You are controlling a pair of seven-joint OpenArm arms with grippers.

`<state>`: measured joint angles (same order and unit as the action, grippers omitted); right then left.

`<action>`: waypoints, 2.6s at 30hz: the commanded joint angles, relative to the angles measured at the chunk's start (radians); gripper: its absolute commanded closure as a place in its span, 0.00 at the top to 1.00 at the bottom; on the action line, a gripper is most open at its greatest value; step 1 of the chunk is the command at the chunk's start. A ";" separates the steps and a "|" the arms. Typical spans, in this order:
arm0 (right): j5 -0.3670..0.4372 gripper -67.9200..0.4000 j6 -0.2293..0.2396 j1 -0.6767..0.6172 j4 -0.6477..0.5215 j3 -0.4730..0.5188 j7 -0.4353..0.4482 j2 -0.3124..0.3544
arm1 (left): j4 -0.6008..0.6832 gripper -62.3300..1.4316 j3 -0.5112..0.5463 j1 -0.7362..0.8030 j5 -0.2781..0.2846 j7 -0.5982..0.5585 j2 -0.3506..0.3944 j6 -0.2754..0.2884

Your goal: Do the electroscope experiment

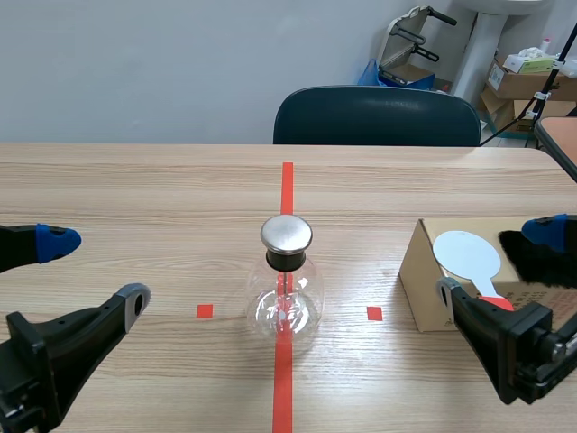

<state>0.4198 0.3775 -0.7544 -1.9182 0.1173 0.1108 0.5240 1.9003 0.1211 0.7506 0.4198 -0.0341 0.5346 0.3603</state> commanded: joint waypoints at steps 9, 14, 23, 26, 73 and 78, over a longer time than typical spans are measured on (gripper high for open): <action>-0.604 1.00 -0.005 -0.098 -0.127 0.005 0.065 0.000 | 0.023 0.92 0.003 0.000 0.003 -0.019 -0.002 -0.010; -0.952 1.00 -0.103 -0.179 -0.127 -0.005 0.113 -0.070 | 0.023 0.92 0.003 -0.001 0.002 -0.021 -0.003 -0.010; -1.416 1.00 -0.480 -0.207 -0.046 -0.055 0.120 -0.277 | 0.023 0.92 0.003 -0.001 0.002 -0.021 -0.002 -0.010; -1.498 1.00 -0.611 -0.181 0.025 -0.071 0.117 -0.321 | 0.023 0.92 0.003 0.000 0.003 -0.021 0.002 -0.009; -1.612 1.00 -0.900 0.242 0.549 -0.103 0.271 -0.327 | 0.023 0.92 -0.257 0.034 0.006 -0.317 0.370 -0.037; -1.612 1.00 -0.900 0.242 0.549 -0.102 0.293 -0.327 | 0.023 0.92 -0.257 0.033 0.006 -0.316 0.369 -0.051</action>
<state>-1.1973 -0.5125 -0.5240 -1.3556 0.0113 0.3969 0.1806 1.9003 -0.1371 0.7815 0.4179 -0.3382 0.9058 0.3077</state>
